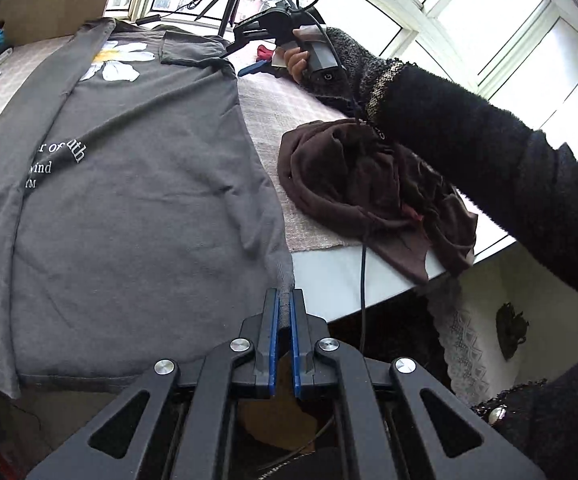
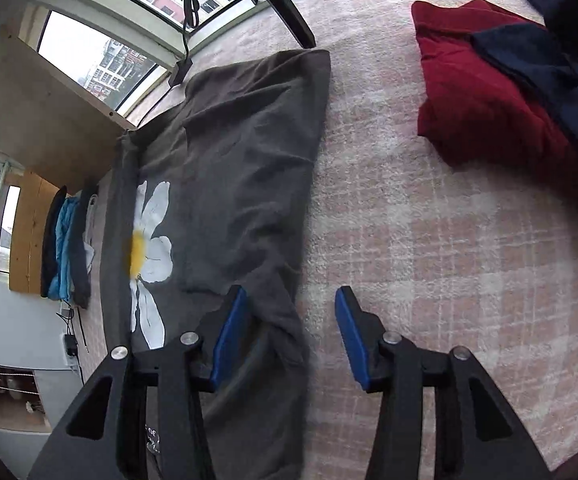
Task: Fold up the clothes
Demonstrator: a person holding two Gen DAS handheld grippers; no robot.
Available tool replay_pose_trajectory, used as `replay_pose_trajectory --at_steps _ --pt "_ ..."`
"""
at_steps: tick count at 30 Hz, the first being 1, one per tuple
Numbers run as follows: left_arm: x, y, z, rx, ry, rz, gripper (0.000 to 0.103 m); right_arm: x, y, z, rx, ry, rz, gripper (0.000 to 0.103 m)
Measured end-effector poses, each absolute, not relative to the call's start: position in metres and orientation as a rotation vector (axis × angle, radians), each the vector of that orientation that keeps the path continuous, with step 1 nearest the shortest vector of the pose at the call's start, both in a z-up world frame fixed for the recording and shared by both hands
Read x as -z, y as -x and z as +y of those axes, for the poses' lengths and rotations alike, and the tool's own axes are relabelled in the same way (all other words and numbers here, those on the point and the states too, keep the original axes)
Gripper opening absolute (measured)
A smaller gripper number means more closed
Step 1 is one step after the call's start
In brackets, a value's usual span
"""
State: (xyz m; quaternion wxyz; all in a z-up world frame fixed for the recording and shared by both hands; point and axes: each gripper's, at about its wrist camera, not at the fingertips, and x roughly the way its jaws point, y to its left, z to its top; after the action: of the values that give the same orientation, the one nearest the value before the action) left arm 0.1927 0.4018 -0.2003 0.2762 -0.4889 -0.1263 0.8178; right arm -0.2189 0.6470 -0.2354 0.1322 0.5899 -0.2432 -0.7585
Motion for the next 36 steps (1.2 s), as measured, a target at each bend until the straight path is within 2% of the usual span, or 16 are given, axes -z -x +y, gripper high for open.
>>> replay_pose_trajectory --at_steps 1,2,3,4,12,17,27,33,34,36 --pt "0.201 -0.193 0.399 -2.194 1.31 -0.37 0.004 0.233 0.222 0.642 2.198 -1.715 -0.688 0.046" --pt "0.201 -0.196 0.392 -2.207 1.305 -0.407 0.004 0.23 0.224 0.636 2.211 -1.721 -0.648 0.038" --pt "0.202 -0.198 0.385 -2.22 1.301 -0.444 0.004 0.227 0.226 0.629 2.223 -1.726 -0.608 0.025" --pt "0.202 -0.2 0.378 -2.232 1.296 -0.481 0.004 0.223 0.229 0.622 2.24 -1.737 -0.558 0.005" --pt "0.206 -0.219 0.322 -2.319 1.246 -0.783 0.004 0.162 0.247 0.548 2.384 -1.682 -0.268 0.005" --pt "0.213 -0.229 0.28 -2.418 1.243 -0.931 0.004 0.161 0.254 0.468 2.388 -1.64 -0.073 0.005" --pt "0.241 -0.222 0.24 -2.501 1.313 -0.998 0.004 0.207 0.264 0.359 2.341 -1.643 0.196 0.003" --pt "0.243 -0.226 0.237 -2.503 1.314 -1.017 0.004 0.21 0.26 0.341 2.258 -1.639 0.212 0.004" --pt "0.244 -0.226 0.237 -2.501 1.319 -1.01 0.004 0.209 0.257 0.34 2.239 -1.643 0.224 0.004" --pt "0.245 -0.225 0.239 -2.496 1.329 -0.997 0.004 0.204 0.252 0.35 2.236 -1.679 0.226 0.017"
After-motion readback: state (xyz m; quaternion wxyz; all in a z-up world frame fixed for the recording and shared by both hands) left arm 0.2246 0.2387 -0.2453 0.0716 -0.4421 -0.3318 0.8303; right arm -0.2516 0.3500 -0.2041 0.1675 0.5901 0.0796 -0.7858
